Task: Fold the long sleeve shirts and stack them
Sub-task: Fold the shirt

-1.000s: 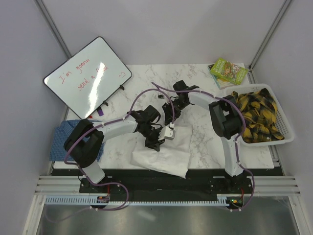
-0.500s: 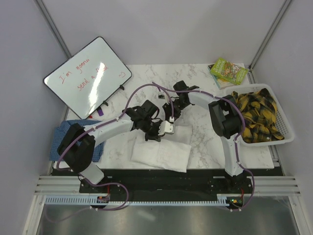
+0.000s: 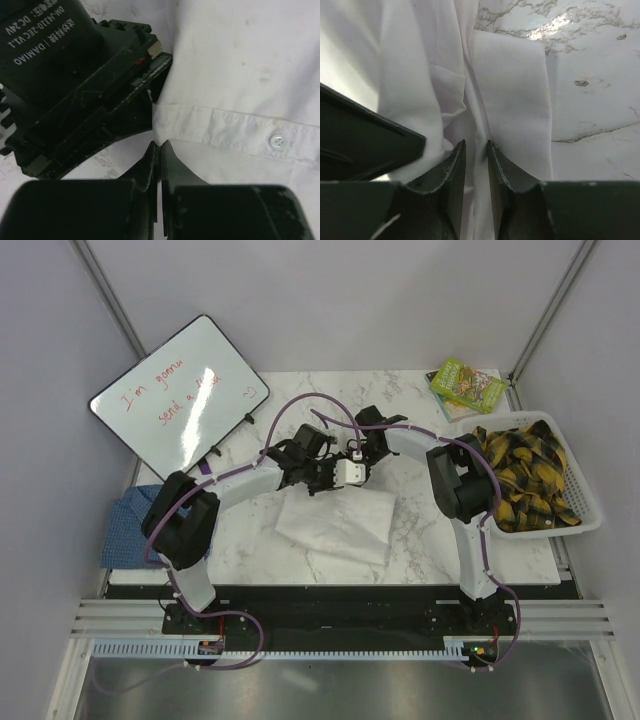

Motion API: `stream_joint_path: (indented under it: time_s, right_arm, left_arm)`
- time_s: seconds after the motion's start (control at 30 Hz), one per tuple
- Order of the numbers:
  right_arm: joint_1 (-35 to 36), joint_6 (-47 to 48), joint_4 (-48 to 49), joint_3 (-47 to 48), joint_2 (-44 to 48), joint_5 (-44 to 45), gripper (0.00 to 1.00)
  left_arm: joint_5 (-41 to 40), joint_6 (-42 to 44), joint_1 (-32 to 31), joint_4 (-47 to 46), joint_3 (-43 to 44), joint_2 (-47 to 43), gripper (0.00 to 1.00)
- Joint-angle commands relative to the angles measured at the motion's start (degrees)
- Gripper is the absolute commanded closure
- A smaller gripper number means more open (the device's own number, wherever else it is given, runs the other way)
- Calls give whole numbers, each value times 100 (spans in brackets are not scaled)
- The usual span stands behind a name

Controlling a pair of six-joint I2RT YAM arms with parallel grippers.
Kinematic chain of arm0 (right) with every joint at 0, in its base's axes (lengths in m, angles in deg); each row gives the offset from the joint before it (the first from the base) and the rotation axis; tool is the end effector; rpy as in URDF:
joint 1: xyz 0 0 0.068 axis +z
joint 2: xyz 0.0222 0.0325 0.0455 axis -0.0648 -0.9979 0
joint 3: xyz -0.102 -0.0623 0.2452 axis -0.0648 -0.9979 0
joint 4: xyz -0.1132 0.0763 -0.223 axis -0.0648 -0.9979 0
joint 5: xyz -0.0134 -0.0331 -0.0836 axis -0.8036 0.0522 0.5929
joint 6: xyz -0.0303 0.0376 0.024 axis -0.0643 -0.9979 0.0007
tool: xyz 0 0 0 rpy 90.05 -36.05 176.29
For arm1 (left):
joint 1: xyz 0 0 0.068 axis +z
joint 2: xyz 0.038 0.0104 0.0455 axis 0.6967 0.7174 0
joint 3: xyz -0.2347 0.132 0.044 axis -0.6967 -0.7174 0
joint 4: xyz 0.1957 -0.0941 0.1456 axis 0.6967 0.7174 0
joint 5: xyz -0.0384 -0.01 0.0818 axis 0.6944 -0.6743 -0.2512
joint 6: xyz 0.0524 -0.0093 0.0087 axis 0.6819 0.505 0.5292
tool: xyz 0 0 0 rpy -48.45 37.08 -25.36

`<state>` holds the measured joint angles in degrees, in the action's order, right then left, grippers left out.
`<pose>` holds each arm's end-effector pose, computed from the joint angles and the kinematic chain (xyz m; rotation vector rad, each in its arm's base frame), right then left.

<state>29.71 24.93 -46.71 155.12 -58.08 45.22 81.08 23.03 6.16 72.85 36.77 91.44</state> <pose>0.3811 0.2137 0.1401 -1.2891 2.3739 1.1121 0.2856 -0.2417 0.2048 1.8163 1.5921 -0.4191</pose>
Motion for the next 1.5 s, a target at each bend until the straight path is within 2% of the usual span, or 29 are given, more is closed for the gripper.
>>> stream_joint_path:
  time_s: [0.0, 0.33, 0.57, 0.8, 1.0, 1.47]
  right_arm:
    - [-16, 245, -223, 87, -110, -97, 68]
    - [37, 298, -285, -35, -75, -308, 70]
    - [388, 430, -285, -484, 320, -475, 71]
    - [213, 368, -592, 69, 602, -247, 66]
    - [116, 737, -1295, 518, 286, -185, 67]
    - [160, 992, -1295, 351, -321, -194, 83]
  left_arm:
    - [-401, 208, 29, -1089, -114, 13, 98]
    - [-279, -90, -6, -1169, -597, -163, 98]
    - [-445, -660, -523, -888, -1467, -822, 98]
    - [-709, -882, -700, -755, -1995, -1094, 98]
    - [-735, -917, -735, -765, -1917, -1288, 98]
    - [-1034, -785, -683, -923, -1398, -1236, 98]
